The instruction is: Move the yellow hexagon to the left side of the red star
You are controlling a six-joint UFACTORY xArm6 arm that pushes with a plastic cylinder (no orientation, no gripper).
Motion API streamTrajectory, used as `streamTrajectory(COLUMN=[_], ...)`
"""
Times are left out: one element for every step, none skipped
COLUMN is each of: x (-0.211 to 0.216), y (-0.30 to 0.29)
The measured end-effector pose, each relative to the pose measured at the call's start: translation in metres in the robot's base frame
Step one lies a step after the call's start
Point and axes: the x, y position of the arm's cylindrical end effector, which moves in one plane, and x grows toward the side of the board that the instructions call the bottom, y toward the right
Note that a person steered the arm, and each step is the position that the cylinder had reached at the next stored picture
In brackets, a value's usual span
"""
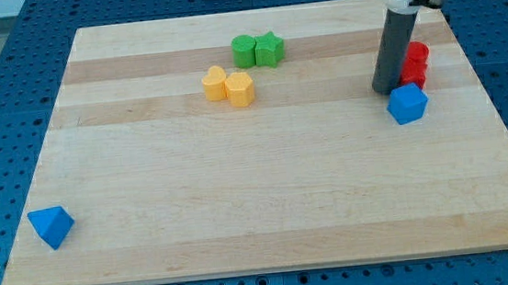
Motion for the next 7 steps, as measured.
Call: streamTrajectory(x=[-0.014,-0.044,-0.053,-0.053,-0.053,-0.052,-0.040], y=[-0.036,-0.069,-0.109,-0.171,-0.237,-0.298,-0.303])
